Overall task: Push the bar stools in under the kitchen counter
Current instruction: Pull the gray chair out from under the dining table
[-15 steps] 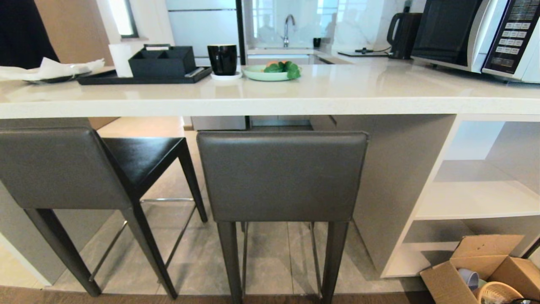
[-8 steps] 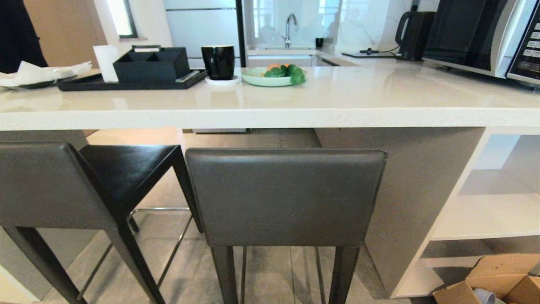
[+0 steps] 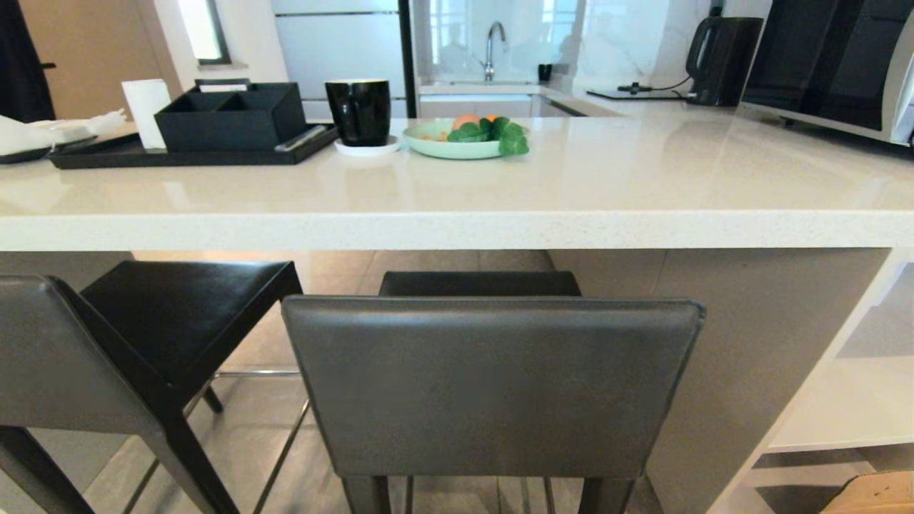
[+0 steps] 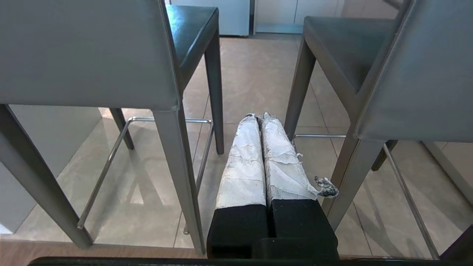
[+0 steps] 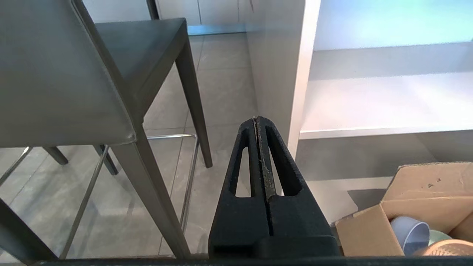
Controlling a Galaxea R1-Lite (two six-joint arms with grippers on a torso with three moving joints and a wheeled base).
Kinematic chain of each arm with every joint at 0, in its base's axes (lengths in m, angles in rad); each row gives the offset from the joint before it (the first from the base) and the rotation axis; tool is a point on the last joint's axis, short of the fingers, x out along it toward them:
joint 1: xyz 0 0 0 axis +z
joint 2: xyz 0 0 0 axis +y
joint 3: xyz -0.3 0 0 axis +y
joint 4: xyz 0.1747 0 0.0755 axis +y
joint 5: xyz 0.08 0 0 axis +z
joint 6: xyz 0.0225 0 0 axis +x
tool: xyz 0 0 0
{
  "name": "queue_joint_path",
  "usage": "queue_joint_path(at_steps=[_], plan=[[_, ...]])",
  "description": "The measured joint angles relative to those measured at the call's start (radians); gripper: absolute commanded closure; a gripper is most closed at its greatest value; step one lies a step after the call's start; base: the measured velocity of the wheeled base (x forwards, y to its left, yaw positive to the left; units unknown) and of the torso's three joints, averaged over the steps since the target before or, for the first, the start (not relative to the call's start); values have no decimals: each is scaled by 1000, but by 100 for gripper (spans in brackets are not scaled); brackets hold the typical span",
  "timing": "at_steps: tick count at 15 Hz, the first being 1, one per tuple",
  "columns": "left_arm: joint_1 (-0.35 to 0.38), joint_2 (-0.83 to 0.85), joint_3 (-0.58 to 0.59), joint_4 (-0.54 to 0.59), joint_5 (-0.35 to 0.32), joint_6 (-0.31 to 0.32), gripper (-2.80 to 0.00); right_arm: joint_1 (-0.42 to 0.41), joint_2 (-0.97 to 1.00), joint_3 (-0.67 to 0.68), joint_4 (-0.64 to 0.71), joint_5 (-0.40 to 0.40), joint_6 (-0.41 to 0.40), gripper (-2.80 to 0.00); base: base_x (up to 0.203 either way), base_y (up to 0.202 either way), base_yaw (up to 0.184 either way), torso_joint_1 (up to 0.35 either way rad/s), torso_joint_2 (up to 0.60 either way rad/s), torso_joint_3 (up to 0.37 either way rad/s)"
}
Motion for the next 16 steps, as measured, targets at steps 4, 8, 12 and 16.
queue_joint_path(at_steps=[4, 8, 12, 16], plan=[[0, 0, 0, 0, 0, 0, 0, 0, 0, 0, 2, 0, 0, 0, 0, 0, 0, 0, 0, 0], [-1, 0, 0, 0, 1, -2, -280, 0, 0, 0, 1, 0, 0, -280, 0, 0, 0, 0, 0, 0], [0, 0, 0, 0, 1, -5, -280, 0, 0, 0, 1, 0, 0, -280, 0, 0, 0, 0, 0, 0], [0, 0, 0, 0, 1, -5, -280, 0, 0, 0, 2, 0, 0, -280, 0, 0, 0, 0, 0, 0]])
